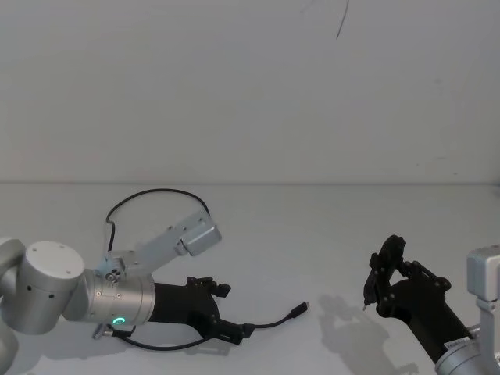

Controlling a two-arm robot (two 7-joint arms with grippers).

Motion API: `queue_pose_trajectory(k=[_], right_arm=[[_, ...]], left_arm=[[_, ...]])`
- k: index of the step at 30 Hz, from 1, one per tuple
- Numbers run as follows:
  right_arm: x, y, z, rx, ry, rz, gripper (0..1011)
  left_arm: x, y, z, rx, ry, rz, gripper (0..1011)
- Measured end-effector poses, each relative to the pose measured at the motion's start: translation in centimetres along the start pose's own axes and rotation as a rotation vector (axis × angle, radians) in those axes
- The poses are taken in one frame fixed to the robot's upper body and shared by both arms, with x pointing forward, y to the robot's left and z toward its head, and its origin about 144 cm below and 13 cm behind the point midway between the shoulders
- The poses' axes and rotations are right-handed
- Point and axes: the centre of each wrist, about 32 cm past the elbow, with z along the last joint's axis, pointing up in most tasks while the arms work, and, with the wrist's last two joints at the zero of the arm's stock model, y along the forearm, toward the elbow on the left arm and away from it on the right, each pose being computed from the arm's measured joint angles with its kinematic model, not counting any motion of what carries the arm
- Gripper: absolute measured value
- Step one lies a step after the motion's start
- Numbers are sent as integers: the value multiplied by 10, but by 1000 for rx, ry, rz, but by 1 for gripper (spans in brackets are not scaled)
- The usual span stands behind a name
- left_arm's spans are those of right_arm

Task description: Pick up the data cable with the one hand.

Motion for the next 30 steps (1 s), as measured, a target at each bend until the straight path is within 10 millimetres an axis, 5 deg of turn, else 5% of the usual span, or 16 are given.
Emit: queue_pose_trajectory(k=[30], right_arm=[[0,0,0,0,0,0,263]], left_arm=[[5,-12,-1,59,-16,25,962]])
